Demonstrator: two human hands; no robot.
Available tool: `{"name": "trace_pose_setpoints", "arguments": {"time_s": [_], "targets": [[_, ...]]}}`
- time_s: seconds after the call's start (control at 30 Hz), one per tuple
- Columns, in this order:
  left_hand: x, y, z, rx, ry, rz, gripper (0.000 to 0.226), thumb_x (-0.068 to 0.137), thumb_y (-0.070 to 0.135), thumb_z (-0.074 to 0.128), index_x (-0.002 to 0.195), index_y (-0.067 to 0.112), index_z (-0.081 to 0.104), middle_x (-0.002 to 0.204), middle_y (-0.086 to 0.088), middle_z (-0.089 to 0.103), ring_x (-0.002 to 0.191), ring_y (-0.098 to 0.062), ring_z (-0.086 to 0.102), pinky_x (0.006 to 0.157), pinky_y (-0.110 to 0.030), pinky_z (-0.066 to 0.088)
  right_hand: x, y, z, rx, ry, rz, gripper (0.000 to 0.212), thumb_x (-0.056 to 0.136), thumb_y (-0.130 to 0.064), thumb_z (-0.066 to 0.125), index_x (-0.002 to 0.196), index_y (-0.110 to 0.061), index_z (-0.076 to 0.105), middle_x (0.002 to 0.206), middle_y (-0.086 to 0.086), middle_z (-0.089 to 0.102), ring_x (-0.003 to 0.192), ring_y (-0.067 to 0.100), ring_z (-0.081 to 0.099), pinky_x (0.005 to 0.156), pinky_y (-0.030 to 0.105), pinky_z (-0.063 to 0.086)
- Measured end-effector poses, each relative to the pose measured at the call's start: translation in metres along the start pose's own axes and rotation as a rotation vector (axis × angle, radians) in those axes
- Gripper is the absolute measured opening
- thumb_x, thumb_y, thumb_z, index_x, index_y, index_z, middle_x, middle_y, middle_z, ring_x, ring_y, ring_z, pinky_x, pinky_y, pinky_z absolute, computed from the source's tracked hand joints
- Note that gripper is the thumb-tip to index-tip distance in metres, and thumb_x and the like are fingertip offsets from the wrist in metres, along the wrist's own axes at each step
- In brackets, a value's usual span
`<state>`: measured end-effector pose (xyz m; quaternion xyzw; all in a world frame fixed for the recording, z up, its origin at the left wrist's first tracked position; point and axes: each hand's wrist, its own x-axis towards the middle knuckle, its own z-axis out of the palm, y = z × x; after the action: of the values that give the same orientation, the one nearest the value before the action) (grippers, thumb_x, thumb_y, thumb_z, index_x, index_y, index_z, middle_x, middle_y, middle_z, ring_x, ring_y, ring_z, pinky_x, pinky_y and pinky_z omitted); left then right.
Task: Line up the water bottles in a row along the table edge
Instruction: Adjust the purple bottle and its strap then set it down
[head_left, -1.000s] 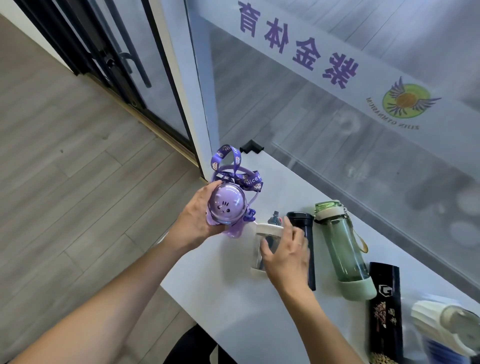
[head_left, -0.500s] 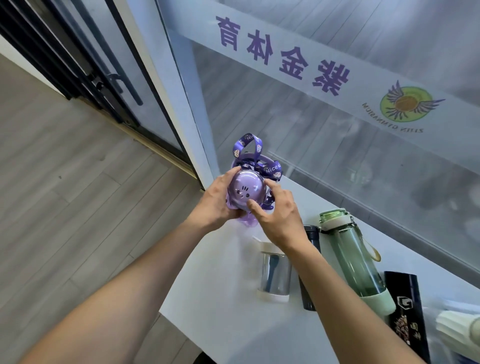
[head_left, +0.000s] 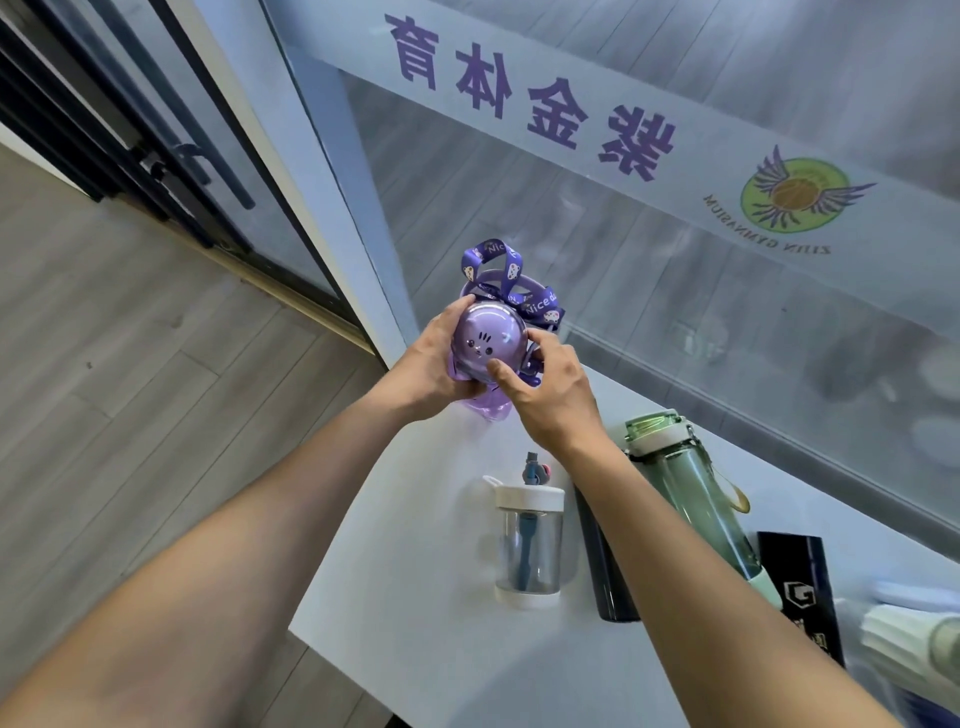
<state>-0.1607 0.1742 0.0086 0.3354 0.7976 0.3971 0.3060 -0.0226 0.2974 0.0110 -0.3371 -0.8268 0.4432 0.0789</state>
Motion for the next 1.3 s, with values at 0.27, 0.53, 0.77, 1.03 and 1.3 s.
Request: {"name": "trace_pose_setpoints", "arguments": {"time_s": [0.27, 0.53, 0.77, 1.03, 1.3], "targets": [[0.009, 0.004, -0.004, 0.022, -0.038, 0.024, 0.104, 0.073, 0.013, 0.084, 0.153, 0.032, 0.021, 0.148, -0.002, 0.042, 0.131, -0.019, 0.048, 0.105, -0.044, 0.049, 0.004, -0.004, -0.001, -0.005, 0.015, 0.018, 0.052, 0.088, -0.055, 0.067, 0.129, -0.027, 0.052, 0.111, 0.002, 0.055, 0.1, 0.019, 0.058, 0.089, 0.034, 0.051], [0.007, 0.009, 0.003, 0.051, 0.042, 0.028, 0.103, 0.069, 0.017, 0.087, 0.151, 0.031, 0.026, 0.141, -0.002, 0.049, 0.125, -0.017, 0.051, 0.106, -0.037, 0.047, 0.005, -0.004, -0.008, -0.025, -0.005, 0.022, 0.057, 0.09, -0.05, 0.065, 0.139, -0.029, 0.046, 0.124, 0.003, 0.055, 0.114, 0.019, 0.056, 0.096, 0.034, 0.047], [-0.021, -0.004, 0.013, 0.143, 0.131, -0.123, 0.112, 0.074, 0.02, 0.082, 0.157, 0.03, 0.008, 0.152, -0.012, 0.032, 0.14, -0.026, 0.032, 0.109, -0.031, 0.027, -0.034, 0.024, -0.027, -0.029, 0.062, 0.082, 0.063, 0.088, -0.053, 0.063, 0.144, -0.032, 0.042, 0.131, 0.001, 0.057, 0.122, 0.014, 0.053, 0.102, 0.039, 0.046], [-0.124, -0.026, 0.085, 0.161, -0.026, -0.217, 0.069, 0.09, 0.037, 0.065, 0.149, 0.036, 0.03, 0.146, -0.003, 0.035, 0.134, -0.027, 0.041, 0.113, -0.042, 0.036, -0.115, 0.087, -0.027, -0.463, 0.024, 0.28, 0.064, 0.092, -0.037, 0.061, 0.15, -0.025, 0.037, 0.133, 0.009, 0.051, 0.121, 0.029, 0.05, 0.104, 0.039, 0.041], [-0.149, -0.018, 0.136, 0.171, -0.072, -0.21, 0.086, 0.078, 0.047, 0.074, 0.147, 0.042, 0.024, 0.15, 0.001, 0.024, 0.13, -0.027, 0.045, 0.104, -0.038, 0.045, -0.146, 0.101, -0.018, -0.46, -0.055, 0.423, 0.092, 0.091, -0.034, 0.066, 0.159, -0.035, 0.004, 0.129, 0.011, 0.046, 0.119, 0.031, 0.052, 0.101, 0.041, 0.044]]}}
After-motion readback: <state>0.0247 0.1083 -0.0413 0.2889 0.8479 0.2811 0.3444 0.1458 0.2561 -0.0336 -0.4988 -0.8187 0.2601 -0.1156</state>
